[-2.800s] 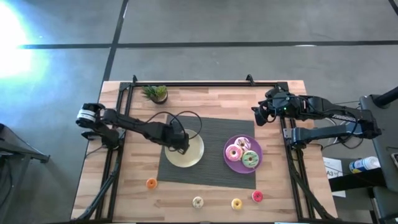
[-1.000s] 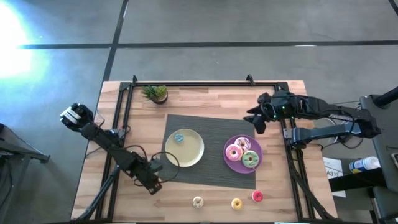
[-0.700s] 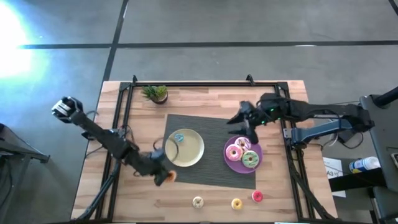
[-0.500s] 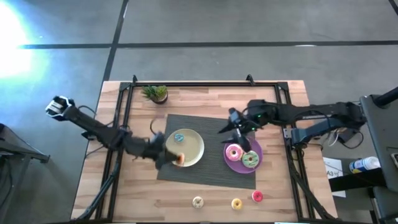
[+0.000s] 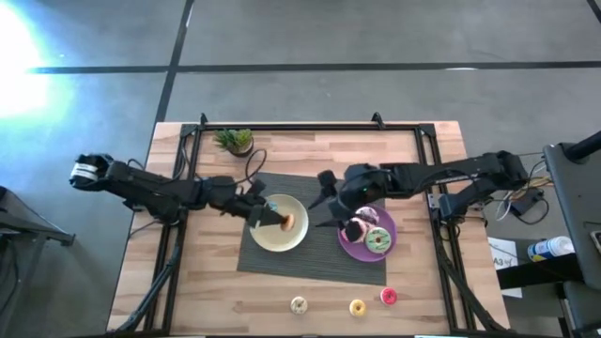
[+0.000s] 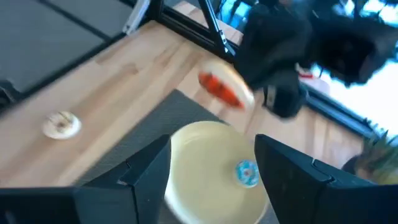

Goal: Pick & Place donuts
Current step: Put the small orange donut on the beige plate

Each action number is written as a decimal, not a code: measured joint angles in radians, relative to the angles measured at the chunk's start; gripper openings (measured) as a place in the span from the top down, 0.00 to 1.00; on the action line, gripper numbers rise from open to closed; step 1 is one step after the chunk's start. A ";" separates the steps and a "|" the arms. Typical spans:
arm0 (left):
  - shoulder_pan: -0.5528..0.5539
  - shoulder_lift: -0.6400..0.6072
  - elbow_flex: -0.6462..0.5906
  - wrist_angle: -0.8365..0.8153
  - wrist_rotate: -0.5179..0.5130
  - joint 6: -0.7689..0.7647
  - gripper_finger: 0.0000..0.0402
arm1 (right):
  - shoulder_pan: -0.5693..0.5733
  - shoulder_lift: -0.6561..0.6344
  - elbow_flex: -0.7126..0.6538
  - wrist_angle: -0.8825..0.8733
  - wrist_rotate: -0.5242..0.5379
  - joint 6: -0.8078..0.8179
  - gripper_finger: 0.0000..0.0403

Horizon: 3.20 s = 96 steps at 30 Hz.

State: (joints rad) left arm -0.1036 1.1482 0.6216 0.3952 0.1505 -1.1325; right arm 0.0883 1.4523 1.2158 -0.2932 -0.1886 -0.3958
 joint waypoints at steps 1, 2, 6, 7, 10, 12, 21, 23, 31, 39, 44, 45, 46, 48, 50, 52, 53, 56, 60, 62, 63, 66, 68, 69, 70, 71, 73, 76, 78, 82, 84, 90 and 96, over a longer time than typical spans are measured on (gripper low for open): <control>0.019 0.006 0.004 -0.004 0.028 0.000 1.00 | 0.001 0.018 0.017 -0.002 0.005 -0.032 0.44; 0.039 0.016 0.013 -0.003 0.060 -0.001 1.00 | 0.001 0.034 0.033 -0.008 0.007 -0.065 0.44; 0.085 0.049 0.034 -0.007 0.183 -0.012 1.00 | 0.002 0.103 0.120 -0.018 0.031 -0.155 0.44; 0.090 0.055 0.036 -0.006 0.200 -0.012 1.00 | 0.001 0.118 0.144 -0.037 0.032 -0.170 0.44; 0.103 0.058 0.036 -0.004 0.231 -0.013 1.00 | 0.001 0.161 0.201 -0.083 0.036 -0.211 0.44; 0.111 0.057 0.033 -0.005 0.237 -0.013 1.00 | 0.005 0.185 0.230 -0.114 0.036 -0.242 0.44; 0.144 0.051 0.030 -0.002 0.271 -0.009 1.00 | 0.006 0.245 0.292 -0.123 0.035 -0.282 0.45; 0.147 0.051 0.031 -0.002 0.282 -0.006 1.00 | 0.006 0.252 0.294 -0.122 0.035 -0.282 0.45; 0.148 0.050 0.035 0.001 0.301 0.001 1.00 | 0.005 0.266 0.294 -0.115 0.034 -0.279 0.64; 0.146 0.050 0.045 -0.039 0.255 0.017 0.93 | 0.002 0.266 0.288 -0.116 0.039 -0.246 0.90; 0.146 0.050 0.047 -0.097 0.169 0.073 0.78 | -0.005 0.266 0.278 -0.131 0.041 -0.185 0.97; 0.146 0.050 0.048 -0.106 0.146 0.091 0.75 | -0.007 0.266 0.274 -0.132 0.036 -0.162 0.97; 0.147 0.049 0.051 -0.124 0.119 0.108 0.72 | -0.010 0.266 0.268 -0.139 0.026 -0.135 0.97; 0.148 0.042 0.063 -0.182 0.057 0.149 0.67 | -0.020 0.266 0.251 -0.156 -0.006 -0.059 0.96; 0.148 0.022 0.080 -0.278 -0.015 0.199 0.63 | -0.035 0.266 0.229 -0.158 -0.044 0.035 0.96; 0.146 -0.004 0.104 -0.425 -0.107 0.255 0.61 | -0.054 0.266 0.201 -0.152 -0.059 0.155 0.96; 0.143 -0.016 0.119 -0.505 -0.157 0.279 0.60 | -0.064 0.266 0.184 -0.137 -0.054 0.234 0.96; 0.117 -0.050 0.172 -0.753 -0.335 0.310 0.59 | -0.099 0.284 0.139 -0.085 -0.012 0.558 0.96; 0.037 -0.089 0.232 -0.902 -0.535 0.305 0.59 | -0.153 0.340 0.107 -0.009 -0.019 0.782 0.96; -0.019 -0.099 0.251 -0.905 -0.611 0.317 0.59 | -0.168 0.381 0.104 0.025 -0.023 0.849 0.96; -0.047 -0.103 0.260 -0.903 -0.645 0.325 0.59 | -0.174 0.406 0.110 0.048 -0.026 0.883 0.96; -0.129 -0.105 0.282 -0.901 -0.743 0.330 0.59 | -0.183 0.488 0.144 0.042 -0.078 0.919 0.96; -0.176 -0.104 0.286 -0.907 -0.794 0.323 0.59 | -0.186 0.543 0.173 0.045 -0.139 0.921 0.96; -0.195 -0.104 0.287 -0.911 -0.811 0.311 0.59 | -0.187 0.568 0.190 0.038 -0.159 0.921 0.96; -0.208 -0.103 0.288 -0.911 -0.825 0.296 0.59 | -0.187 0.591 0.208 0.035 -0.165 0.922 0.96; -0.219 -0.103 0.288 -0.919 -0.834 0.280 0.59 | -0.188 0.613 0.224 0.032 -0.165 0.921 0.96; -0.237 -0.102 0.281 -0.925 -0.843 0.245 0.59 | -0.188 0.650 0.256 0.002 -0.155 0.921 0.95; -0.253 -0.102 0.271 -0.953 -0.849 0.209 0.59 | -0.187 0.695 0.297 -0.028 -0.114 0.915 0.91; -0.256 -0.102 0.268 -0.965 -0.850 0.191 0.59 | -0.189 0.712 0.322 -0.059 -0.091 0.903 0.87; -0.256 -0.101 0.255 -0.980 -0.850 0.187 0.59 | -0.191 0.718 0.351 -0.130 0.001 0.850 0.77; -0.256 -0.102 0.254 -0.980 -0.852 0.187 0.59 | -0.191 0.718 0.363 -0.177 0.048 0.821 0.72; -0.257 -0.102 0.240 -0.997 -0.840 0.185 0.59 | -0.192 0.712 0.381 -0.212 0.100 0.740 0.59; -0.279 -0.085 0.235 -1.014 -0.702 0.198 0.59 | -0.192 0.665 0.378 -0.230 0.181 0.680 0.52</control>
State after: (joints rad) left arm -0.3830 1.0635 0.8570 -0.6184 -0.5516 -0.9341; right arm -0.1033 2.1169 1.5941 -0.5228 -0.0075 0.2842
